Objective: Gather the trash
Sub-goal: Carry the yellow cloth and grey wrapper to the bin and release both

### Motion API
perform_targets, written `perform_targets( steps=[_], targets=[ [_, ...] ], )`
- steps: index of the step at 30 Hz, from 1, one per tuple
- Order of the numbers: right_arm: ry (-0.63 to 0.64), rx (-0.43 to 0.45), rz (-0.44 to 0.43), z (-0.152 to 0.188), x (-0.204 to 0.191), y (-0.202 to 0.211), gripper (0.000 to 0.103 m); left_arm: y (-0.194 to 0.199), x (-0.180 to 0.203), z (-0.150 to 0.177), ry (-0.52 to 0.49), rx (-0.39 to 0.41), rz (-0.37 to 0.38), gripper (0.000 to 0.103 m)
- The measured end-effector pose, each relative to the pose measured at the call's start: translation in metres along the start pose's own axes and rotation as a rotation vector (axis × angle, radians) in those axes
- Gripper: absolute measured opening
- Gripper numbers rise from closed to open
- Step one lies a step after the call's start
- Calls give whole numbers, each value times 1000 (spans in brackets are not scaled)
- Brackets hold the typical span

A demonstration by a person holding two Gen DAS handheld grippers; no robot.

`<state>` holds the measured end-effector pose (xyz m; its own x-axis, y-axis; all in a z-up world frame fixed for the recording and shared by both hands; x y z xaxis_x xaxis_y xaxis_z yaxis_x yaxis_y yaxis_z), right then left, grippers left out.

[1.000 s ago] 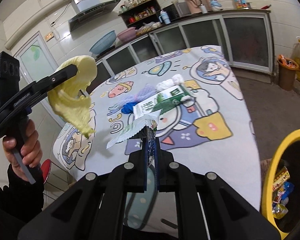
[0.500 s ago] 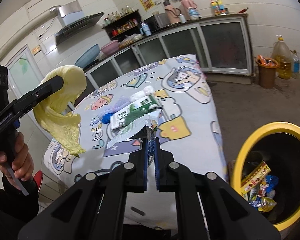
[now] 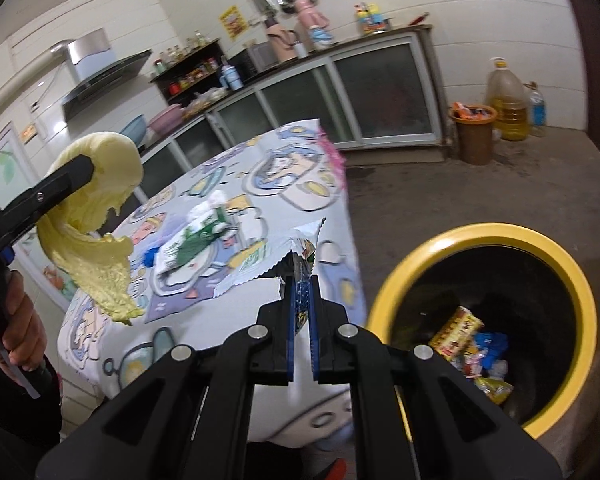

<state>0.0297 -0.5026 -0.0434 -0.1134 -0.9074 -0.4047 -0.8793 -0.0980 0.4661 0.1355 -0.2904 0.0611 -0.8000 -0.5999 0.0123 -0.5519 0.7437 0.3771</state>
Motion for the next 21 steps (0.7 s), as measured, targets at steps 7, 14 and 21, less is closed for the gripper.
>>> perform_targets(
  steps=[7,14,21],
  targets=[
    [-55,29,85,1,43,15,6,-31,39,-3,-40,-12,76,28],
    [-93,41,151,6,76,25,6,-59,67,-4,-51,-24,136,28],
    [-124,41,193,12,96,27,6,-87,82,1,-49,-52,158,28]
  ],
)
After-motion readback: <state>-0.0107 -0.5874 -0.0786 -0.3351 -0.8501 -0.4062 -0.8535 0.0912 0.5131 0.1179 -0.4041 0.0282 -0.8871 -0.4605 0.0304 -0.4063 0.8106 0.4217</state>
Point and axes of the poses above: each gripper's, at about its wrist camera, not at the fingertips, and y roughly against the way its jaws point, x to its right, z to its underside, the point moved 4 cm from there along -y, roughly the way its jaws point, and after that the axes turned 7 degrees about x, right-handed, at the moved point
